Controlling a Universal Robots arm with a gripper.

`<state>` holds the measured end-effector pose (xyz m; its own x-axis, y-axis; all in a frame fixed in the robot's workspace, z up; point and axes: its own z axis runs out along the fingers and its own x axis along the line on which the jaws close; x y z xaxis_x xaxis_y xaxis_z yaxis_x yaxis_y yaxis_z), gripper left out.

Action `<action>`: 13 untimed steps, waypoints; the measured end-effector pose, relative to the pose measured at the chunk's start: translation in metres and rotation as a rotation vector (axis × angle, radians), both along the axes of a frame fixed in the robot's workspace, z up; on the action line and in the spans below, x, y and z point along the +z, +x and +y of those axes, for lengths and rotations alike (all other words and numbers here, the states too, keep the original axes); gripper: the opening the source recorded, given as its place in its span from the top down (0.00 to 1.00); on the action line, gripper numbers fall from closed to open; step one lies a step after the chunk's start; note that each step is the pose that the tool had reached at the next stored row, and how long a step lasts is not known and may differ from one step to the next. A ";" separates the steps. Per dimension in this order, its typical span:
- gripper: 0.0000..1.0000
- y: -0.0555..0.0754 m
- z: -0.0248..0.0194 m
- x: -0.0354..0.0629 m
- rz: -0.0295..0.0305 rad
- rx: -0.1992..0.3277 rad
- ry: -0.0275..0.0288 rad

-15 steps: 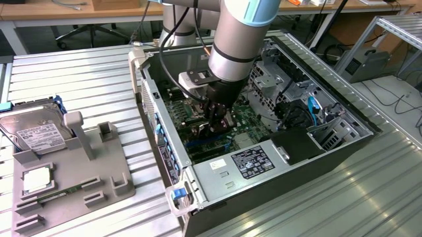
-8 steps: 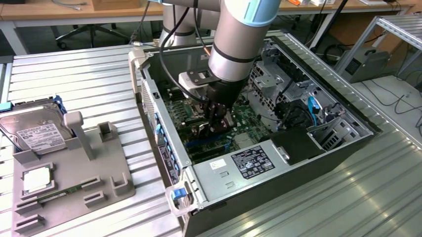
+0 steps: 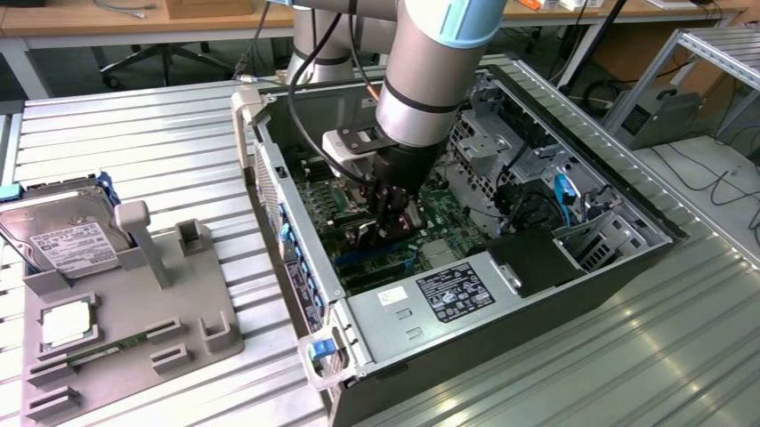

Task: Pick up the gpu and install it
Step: 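Insert the gpu into the slot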

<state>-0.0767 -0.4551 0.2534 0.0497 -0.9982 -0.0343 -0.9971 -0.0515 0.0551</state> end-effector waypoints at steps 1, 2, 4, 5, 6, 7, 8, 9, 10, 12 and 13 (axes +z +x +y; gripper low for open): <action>0.73 0.000 0.0000 0.0000 -0.0001 0.000 0.0000; 0.73 0.000 0.0000 0.0000 -0.0001 0.001 0.0000; 0.73 0.000 0.0000 0.0000 -0.0001 0.001 0.0000; 0.73 0.000 0.0000 0.0000 -0.0001 0.001 -0.0001; 0.73 0.000 0.0000 0.0000 -0.0001 0.001 0.0000; 0.73 0.000 0.0000 -0.0001 -0.0001 0.001 0.0001; 0.73 0.000 0.0000 -0.0001 -0.0001 0.001 0.0001; 0.73 0.000 0.0000 -0.0001 0.0000 0.001 0.0002; 0.73 -0.001 0.0000 -0.0001 0.0002 0.001 0.0002; 0.73 -0.001 -0.0001 0.0000 0.0010 0.001 0.0001; 0.73 -0.001 -0.0001 0.0000 0.0019 0.001 0.0001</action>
<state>-0.0773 -0.4552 0.2534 0.0507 -0.9981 -0.0344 -0.9970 -0.0526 0.0570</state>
